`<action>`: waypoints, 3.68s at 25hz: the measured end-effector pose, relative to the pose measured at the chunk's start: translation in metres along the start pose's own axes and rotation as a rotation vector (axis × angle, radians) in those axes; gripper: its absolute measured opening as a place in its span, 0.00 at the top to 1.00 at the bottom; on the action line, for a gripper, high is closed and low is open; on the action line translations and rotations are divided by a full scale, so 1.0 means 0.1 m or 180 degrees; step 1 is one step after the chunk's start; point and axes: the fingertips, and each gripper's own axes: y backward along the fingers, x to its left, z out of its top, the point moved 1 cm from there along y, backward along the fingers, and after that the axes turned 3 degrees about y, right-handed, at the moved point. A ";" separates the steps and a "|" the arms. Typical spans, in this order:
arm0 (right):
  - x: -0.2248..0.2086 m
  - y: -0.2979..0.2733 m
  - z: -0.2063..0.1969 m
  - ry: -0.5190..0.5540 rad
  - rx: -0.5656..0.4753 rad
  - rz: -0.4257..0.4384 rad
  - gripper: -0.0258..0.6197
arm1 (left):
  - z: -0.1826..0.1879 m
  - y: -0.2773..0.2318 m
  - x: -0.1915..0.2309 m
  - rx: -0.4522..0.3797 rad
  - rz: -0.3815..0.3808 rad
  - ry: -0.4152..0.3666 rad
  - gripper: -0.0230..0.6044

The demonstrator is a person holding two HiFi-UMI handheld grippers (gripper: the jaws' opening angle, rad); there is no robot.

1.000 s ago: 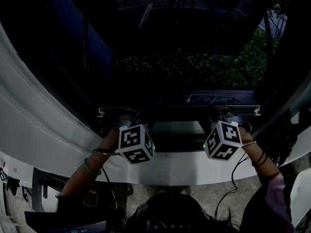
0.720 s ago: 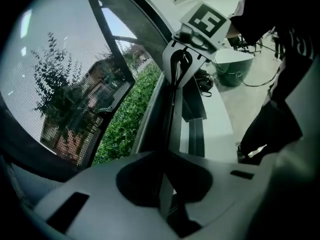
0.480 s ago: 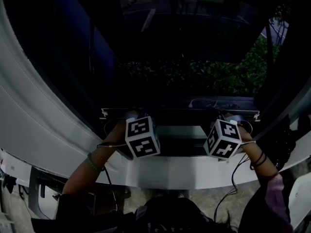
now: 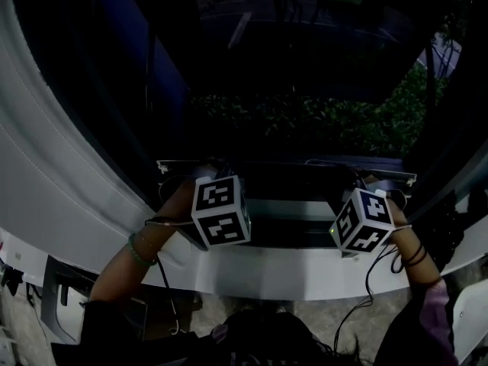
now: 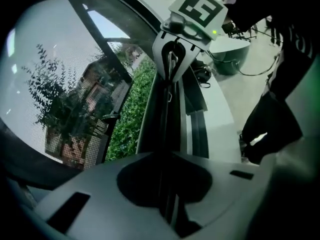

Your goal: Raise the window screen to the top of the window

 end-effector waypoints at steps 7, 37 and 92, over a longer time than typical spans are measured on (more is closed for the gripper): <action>-0.13 0.16 0.05 -0.0177 -0.0251 -0.0222 0.92 | 0.07 0.18 0.10 -0.0370 0.0117 0.0281 0.92; -2.83 2.56 1.11 -0.0055 -0.0859 -0.1871 0.90 | 1.15 2.90 2.54 -0.1394 0.1380 0.0435 0.89; -2.65 3.42 1.59 -0.0603 -0.2393 -0.2178 0.80 | 1.75 3.65 2.23 -0.2921 0.1639 0.0797 0.83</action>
